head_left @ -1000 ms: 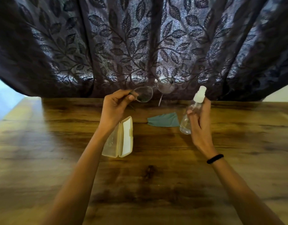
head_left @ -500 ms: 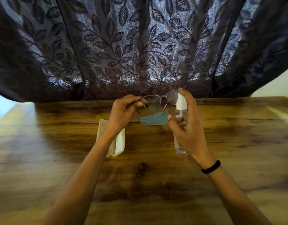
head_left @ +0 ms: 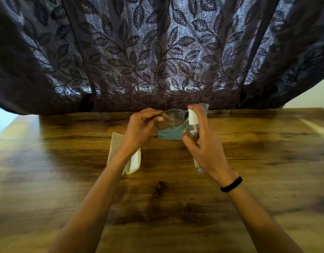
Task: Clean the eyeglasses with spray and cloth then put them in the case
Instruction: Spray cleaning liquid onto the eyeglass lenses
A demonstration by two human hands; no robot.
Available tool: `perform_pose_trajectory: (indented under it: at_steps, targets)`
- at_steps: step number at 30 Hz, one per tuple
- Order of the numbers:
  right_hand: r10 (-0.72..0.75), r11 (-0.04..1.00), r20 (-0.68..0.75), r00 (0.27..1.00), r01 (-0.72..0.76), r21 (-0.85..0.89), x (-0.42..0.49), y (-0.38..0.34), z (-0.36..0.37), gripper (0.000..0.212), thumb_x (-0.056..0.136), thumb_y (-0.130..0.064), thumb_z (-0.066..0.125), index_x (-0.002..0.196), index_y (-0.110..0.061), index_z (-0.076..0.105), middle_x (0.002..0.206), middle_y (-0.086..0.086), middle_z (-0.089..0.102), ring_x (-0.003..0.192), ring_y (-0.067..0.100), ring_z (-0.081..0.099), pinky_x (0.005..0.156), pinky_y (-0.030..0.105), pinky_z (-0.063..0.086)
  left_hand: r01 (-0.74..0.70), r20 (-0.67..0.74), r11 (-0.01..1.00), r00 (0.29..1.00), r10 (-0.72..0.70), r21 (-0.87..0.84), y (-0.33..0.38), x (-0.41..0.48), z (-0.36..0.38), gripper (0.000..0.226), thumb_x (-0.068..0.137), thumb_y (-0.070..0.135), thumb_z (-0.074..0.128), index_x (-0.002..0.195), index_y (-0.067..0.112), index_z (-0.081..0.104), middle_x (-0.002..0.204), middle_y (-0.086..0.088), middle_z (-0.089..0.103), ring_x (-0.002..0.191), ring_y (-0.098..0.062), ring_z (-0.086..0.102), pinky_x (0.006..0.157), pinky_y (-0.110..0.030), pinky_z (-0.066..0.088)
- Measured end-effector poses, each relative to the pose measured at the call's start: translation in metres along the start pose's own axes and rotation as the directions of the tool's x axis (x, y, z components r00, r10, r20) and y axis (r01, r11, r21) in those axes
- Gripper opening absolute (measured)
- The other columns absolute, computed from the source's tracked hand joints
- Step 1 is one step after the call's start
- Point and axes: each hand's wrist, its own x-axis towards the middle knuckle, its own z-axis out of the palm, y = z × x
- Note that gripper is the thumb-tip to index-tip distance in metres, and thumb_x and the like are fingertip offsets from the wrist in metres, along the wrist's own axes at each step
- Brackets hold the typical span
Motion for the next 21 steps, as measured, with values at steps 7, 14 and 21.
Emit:
perform_pose_trajectory:
  at_steps: [7,14,21]
  targets:
    - [0.049,0.997,-0.120,0.992,-0.056,-0.055,0.000,0.021,-0.020,0.059,0.089,-0.013,0.053,0.140,-0.016,0.023,0.089,-0.008,0.047,0.041,0.011,0.038,0.039,0.010,0.033,0.019,-0.011,0.999,1.000,-0.019,-0.025,-0.002,-0.001,-0.003,0.023,0.083,-0.003,0.057,0.101,0.010,0.063,0.087,0.000,0.062,0.086,0.005,0.060,0.081,-0.012,0.047]
    - [0.058,0.997,-0.200,0.978,-0.065,-0.028,-0.006,0.035,-0.026,0.054,0.085,-0.026,0.052,0.134,-0.022,0.027,0.078,-0.001,0.054,0.048,0.006,0.042,0.043,0.018,0.035,0.016,-0.013,1.000,1.000,-0.017,-0.023,-0.001,-0.002,-0.001,0.023,0.083,-0.006,0.056,0.103,0.002,0.063,0.092,-0.005,0.062,0.085,0.007,0.060,0.081,-0.012,0.047]
    - [0.236,0.959,-0.299,0.924,-0.172,0.223,-0.011,0.061,-0.021,0.069,0.089,-0.015,0.058,0.142,-0.021,0.013,0.069,-0.011,0.048,0.054,0.003,0.047,0.051,0.017,0.043,0.020,-0.029,0.999,0.999,-0.021,-0.044,-0.002,-0.003,-0.003,0.025,0.082,-0.007,0.056,0.105,0.002,0.060,0.093,-0.005,0.062,0.085,0.007,0.060,0.082,-0.012,0.048]
